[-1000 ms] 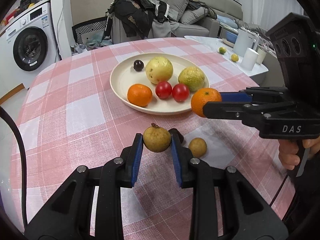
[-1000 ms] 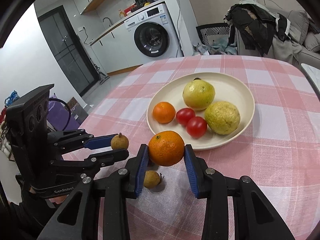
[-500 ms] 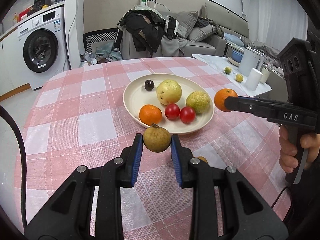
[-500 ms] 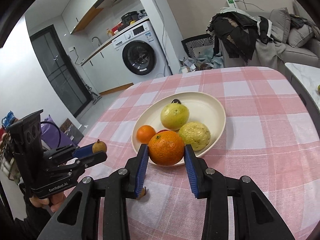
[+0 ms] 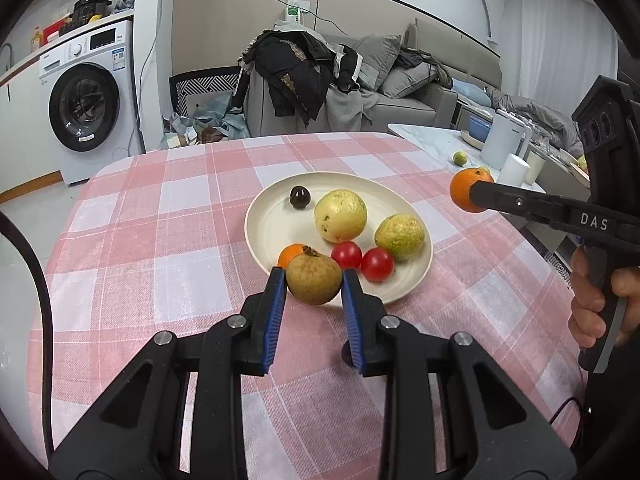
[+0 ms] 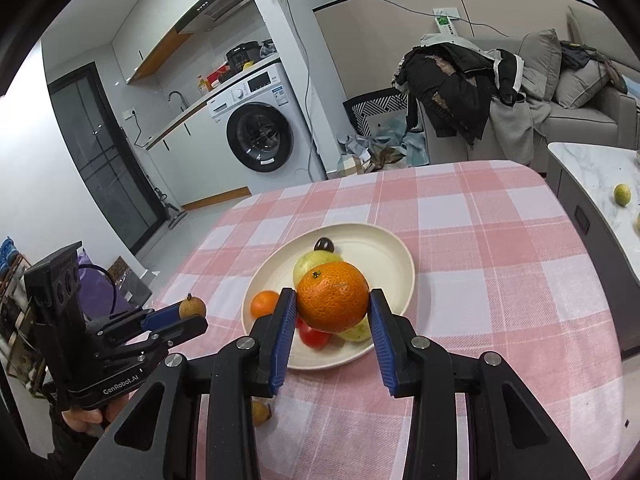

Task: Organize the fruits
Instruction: 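Carry the orange onto the plate and open the right tool while the left tool releases its brown fruit there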

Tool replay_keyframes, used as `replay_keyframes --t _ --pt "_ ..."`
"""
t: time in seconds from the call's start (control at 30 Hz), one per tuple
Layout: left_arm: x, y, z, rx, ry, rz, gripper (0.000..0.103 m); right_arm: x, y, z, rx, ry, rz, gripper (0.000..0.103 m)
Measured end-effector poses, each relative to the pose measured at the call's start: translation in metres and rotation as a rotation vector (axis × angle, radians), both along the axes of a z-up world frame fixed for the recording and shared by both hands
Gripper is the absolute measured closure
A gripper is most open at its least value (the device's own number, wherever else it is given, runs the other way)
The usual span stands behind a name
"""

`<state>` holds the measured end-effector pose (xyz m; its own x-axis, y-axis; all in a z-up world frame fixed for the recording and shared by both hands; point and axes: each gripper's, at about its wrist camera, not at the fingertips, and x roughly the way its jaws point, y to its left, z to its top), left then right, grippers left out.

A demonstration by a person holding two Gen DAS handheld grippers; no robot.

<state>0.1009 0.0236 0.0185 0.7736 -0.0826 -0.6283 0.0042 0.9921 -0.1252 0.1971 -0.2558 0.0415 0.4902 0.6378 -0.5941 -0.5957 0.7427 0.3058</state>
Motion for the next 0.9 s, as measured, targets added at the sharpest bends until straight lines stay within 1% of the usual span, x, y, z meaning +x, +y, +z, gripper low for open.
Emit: replay_keyframes --t 0.23,0.37,0.5,0.63,0.7,0.8,0.9 --pt "0.022 0.005 0.002 -0.003 -0.010 0.021 0.078 0.013 0.001 -0.001 -0.008 -0.011 -0.007 0.066" --pt "0.034 0.009 0.000 0.001 -0.010 0.036 0.078 0.019 0.002 -0.003 0.003 -0.003 -0.013 0.066" --pt "0.046 0.014 -0.003 -0.011 -0.004 0.047 0.078 0.021 0.007 -0.004 -0.003 -0.004 -0.006 0.066" --pt "0.055 0.016 -0.005 0.000 -0.005 0.049 0.078 0.027 0.012 -0.004 -0.006 0.002 -0.008 0.066" --pt "0.060 0.018 -0.007 0.000 -0.004 0.053 0.078 0.030 0.016 -0.004 -0.009 -0.006 -0.006 0.066" --pt "0.067 0.021 -0.011 -0.001 0.004 0.063 0.078 0.033 0.020 -0.006 -0.012 -0.042 -0.006 0.066" --pt "0.073 0.022 -0.015 -0.001 0.004 0.068 0.078 0.039 0.024 -0.010 -0.012 -0.040 -0.005 0.066"
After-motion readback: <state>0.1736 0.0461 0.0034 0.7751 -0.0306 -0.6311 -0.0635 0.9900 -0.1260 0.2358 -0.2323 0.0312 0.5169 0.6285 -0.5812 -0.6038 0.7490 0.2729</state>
